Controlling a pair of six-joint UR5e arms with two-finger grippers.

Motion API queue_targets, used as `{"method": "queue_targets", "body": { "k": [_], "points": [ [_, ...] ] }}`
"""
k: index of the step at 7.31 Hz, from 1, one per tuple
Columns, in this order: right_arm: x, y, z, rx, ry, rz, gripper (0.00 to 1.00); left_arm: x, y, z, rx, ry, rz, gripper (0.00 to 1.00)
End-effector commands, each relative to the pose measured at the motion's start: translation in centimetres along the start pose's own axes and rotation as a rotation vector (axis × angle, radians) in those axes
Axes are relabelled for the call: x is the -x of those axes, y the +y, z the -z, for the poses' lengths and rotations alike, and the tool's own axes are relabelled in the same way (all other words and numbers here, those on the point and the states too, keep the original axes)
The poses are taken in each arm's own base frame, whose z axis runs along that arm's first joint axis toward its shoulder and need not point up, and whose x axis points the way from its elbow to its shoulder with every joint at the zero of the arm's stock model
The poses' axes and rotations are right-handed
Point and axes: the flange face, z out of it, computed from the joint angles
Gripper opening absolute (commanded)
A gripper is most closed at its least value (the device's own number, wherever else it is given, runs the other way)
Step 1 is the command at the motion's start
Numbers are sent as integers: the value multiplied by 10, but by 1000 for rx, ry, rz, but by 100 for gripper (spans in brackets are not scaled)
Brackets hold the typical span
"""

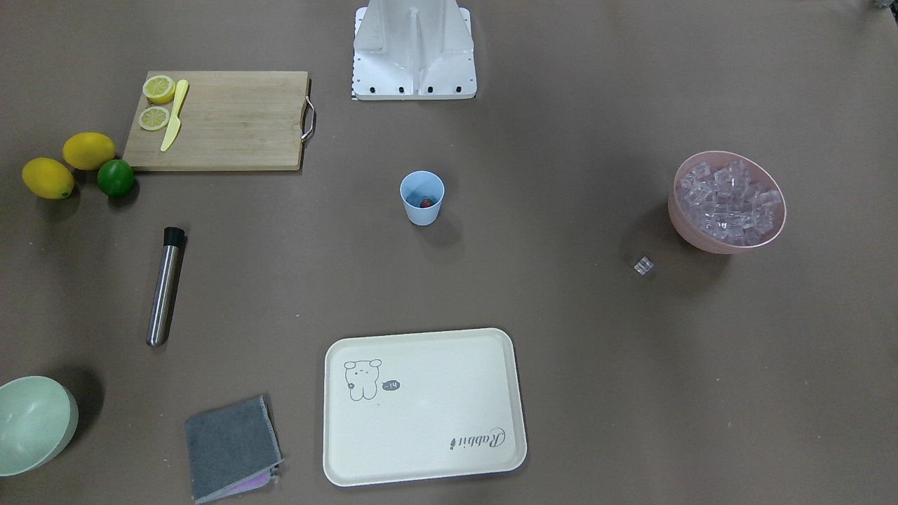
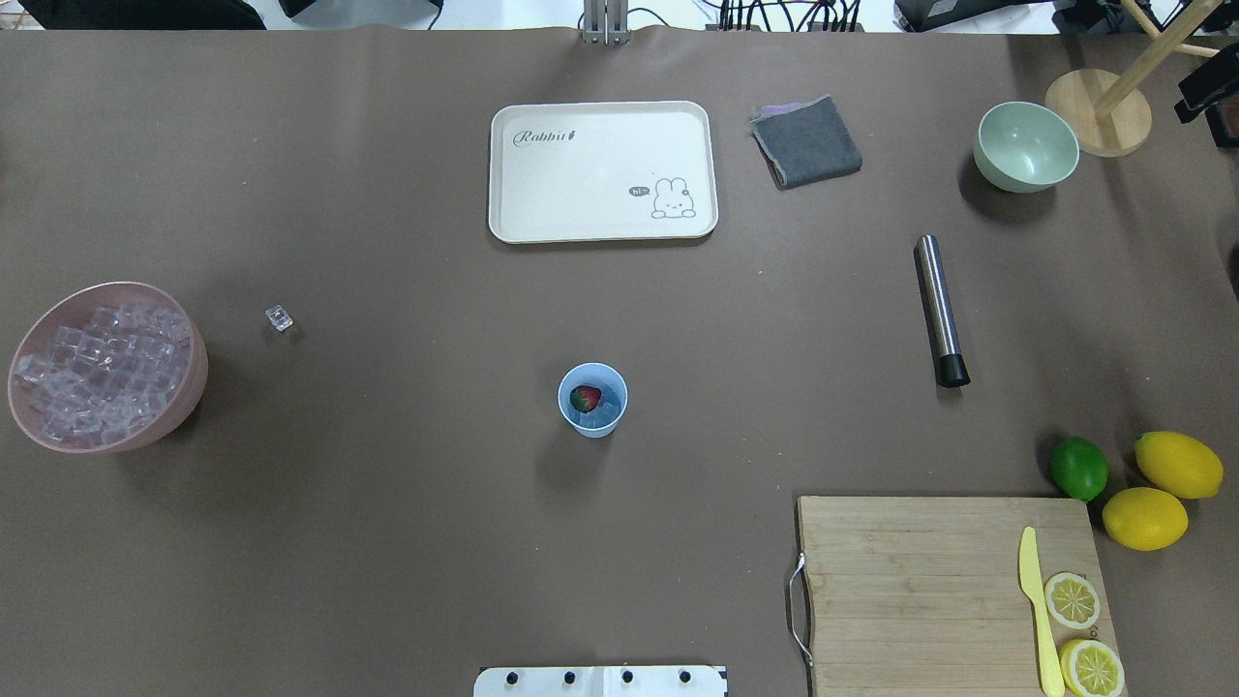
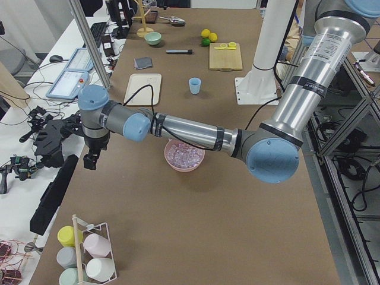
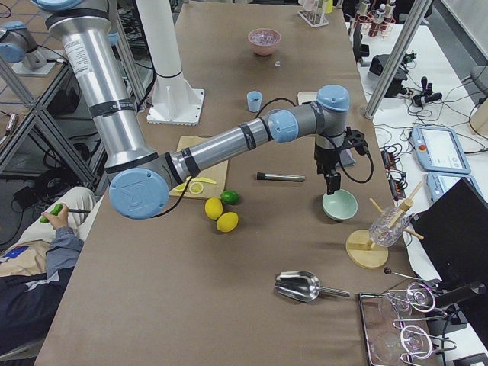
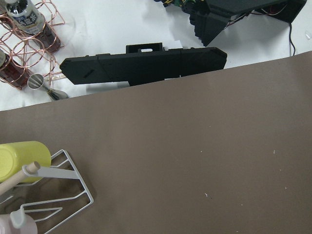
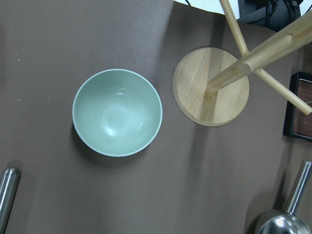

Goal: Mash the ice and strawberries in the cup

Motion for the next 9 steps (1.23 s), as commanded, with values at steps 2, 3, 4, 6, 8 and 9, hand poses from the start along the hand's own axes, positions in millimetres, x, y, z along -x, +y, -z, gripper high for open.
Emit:
{"method": "queue_targets", "body": {
  "k": [2, 3, 4, 6, 8, 9],
  "points": [
    [-3, 24, 1, 19, 13, -9, 100, 15, 20, -21, 35, -2, 16, 96],
    [-2, 24, -1, 22, 12, -8, 100, 11, 17, -20, 32, 0, 15, 97],
    [5, 23, -12, 41, 10, 5, 100, -1, 14, -26, 40, 4, 2, 97],
    [4, 14, -26, 42, 13, 14, 100, -25, 4, -35, 50, 13, 3, 97],
    [-11, 11, -50, 46, 12, 30, 100, -35, -6, -29, 35, 16, 26, 97],
    [-12, 11, -52, 50, 13, 25, 100, -37, -5, -31, 39, 17, 24, 97]
  ]
}}
